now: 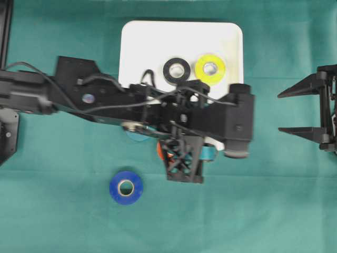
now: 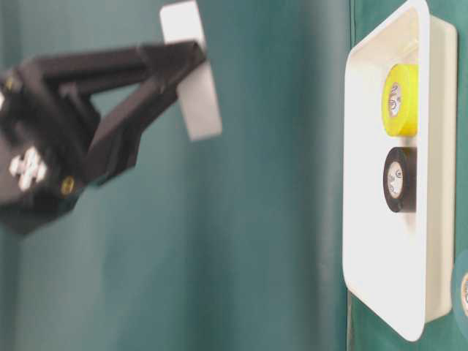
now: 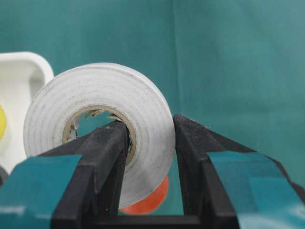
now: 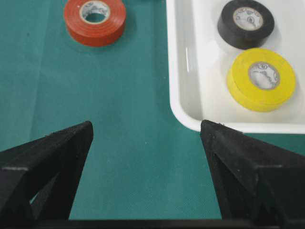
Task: Pick up the tape from a random location and place it into the white case.
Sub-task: 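Close the left gripper on the white tape and lift it, then carry the white tape with the left gripper over the tray's left end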
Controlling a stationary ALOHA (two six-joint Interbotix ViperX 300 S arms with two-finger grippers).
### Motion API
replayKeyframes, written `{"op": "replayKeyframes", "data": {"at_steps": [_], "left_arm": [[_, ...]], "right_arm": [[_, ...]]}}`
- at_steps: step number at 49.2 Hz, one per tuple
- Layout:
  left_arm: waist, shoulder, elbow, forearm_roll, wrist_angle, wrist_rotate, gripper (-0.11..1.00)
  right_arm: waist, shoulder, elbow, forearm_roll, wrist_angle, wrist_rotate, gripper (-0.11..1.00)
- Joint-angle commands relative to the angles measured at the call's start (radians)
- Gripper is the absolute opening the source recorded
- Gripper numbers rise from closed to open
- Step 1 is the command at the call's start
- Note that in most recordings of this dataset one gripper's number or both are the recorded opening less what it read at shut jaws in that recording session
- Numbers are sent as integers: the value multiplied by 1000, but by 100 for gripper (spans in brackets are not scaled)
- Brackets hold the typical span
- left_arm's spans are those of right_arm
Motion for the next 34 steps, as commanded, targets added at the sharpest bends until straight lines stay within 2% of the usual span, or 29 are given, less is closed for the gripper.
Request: {"op": "replayKeyframes", "data": {"at_steps": [1,13,21,34], "left_arm": [[-6,-87,41,0,-29,-3,25],[-17,-250,249,-5,-110,-38,25],[-17,-334,365,-5,-114,-67,25],[-25,-445,503,-6,-120,-71,25]], "right_arm": [[2,8,-9,-2,-5,0,86],[2,8,-11,-2,-5,0,86],[2,6,-11,-2,-5,0,86],[2,8,-11,-2,-5,0,86]]}}
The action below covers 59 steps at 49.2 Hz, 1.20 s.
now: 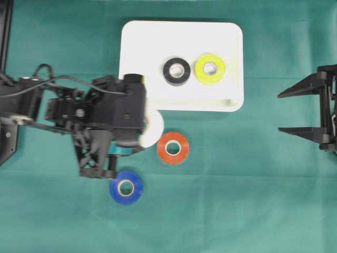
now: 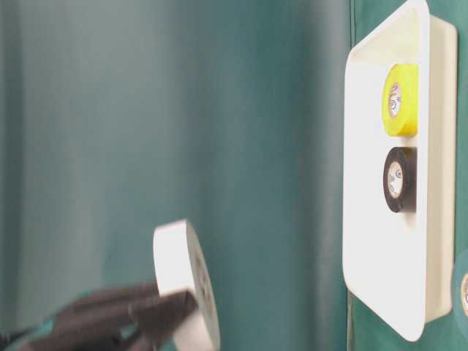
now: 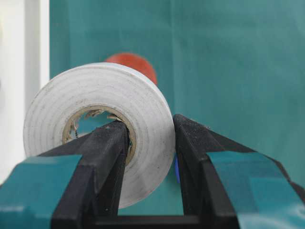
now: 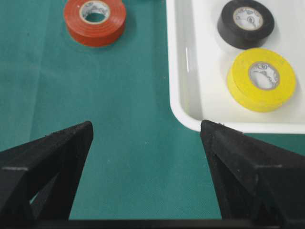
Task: Pick up the tape from a random location and place it into the white case.
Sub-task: 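Carry the white tape with the left gripper over the tray's left end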
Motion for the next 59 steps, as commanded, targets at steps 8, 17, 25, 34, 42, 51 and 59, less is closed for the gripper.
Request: {"op": "replayKeyframes", "data": {"at_steps": [8,17,25,34,42,51,59], "left_arm": [[-3,-48,12,-2,-11,-11,25],[23,-34,3,0,-11,-11,25],[78,-28,3,0,-11,-11,25],[172,-11,-6,5,-11,-5,25],[264,17,-28,5,-11,-5,25],[356,44,-55,5,-11,-3,25],[411,61,-80,6,-12,-2,25]], "right_arm": [[2,8,-11,-2,-5,0,86],[2,6,-12,-2,-5,0,86],[2,6,-11,-2,-5,0,86],[2,8,-11,-2,-5,0,86],[2,9,-9,-2,-5,0,86],[2,9,-9,-2,-5,0,86],[2,11,-9,-2,-5,0,86]]}}
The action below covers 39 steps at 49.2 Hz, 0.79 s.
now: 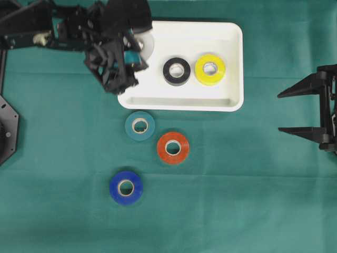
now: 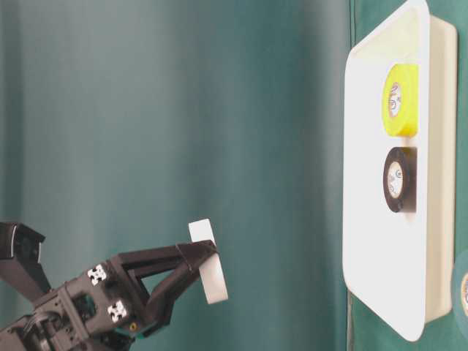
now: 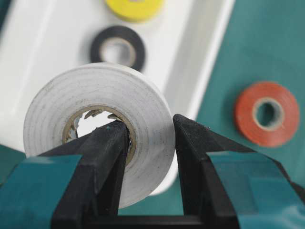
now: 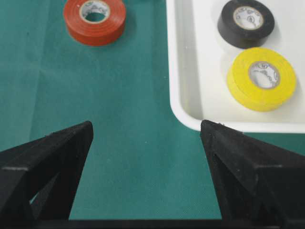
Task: Pick up the tape from a random location and place it into the white case.
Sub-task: 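Carry the white tape with the left gripper over the tray's left end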
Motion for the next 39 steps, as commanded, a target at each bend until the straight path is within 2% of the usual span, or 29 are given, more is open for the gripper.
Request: {"op": "replayKeyframes", "data": {"at_steps": [1,11,39], "left_arm": [[26,-6,-37,5,-9,3,25],[55,-2,-40,5,-20,29,25],[57,-2,-34,3,-21,29,25]], "right_arm": [[2,8,-9,-2,-8,-2,86],[3,8,-11,-2,-5,-2,86],[2,8,-12,-2,-5,-2,86]]}}
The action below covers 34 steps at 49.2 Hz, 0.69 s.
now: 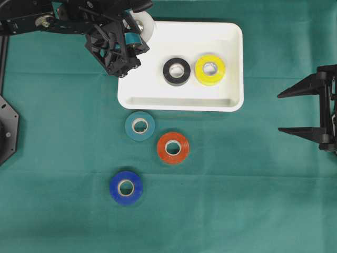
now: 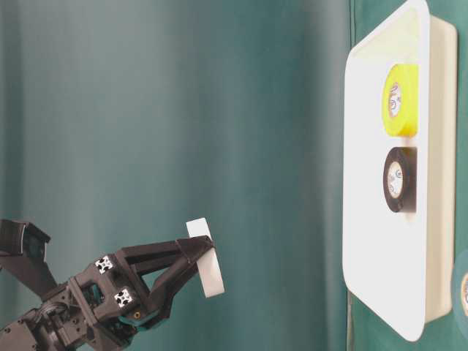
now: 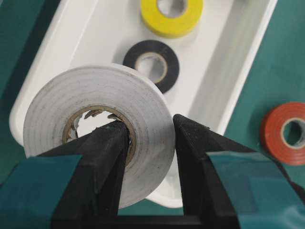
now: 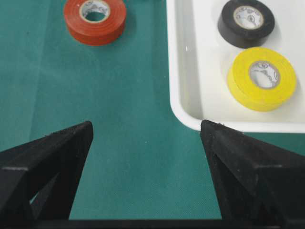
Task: Pick up the tape from a random location and place it into the white case.
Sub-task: 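Carry the white tape with the left gripper over the tray's left end, then lower the white tape into the tray and open the left gripper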
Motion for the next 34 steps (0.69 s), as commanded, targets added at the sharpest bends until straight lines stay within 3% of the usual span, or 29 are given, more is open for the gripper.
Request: {"op": "replayKeyframes", "data": {"at_steps": [1,34], "left_arm": [[3,-14,-20,2,-9,2,25],[9,-11,28,3,-57,0,25]], "right_arm": [[2,8,-12,-3,-5,-2,86],[2,8,-12,-3,-5,-3,86]]}}
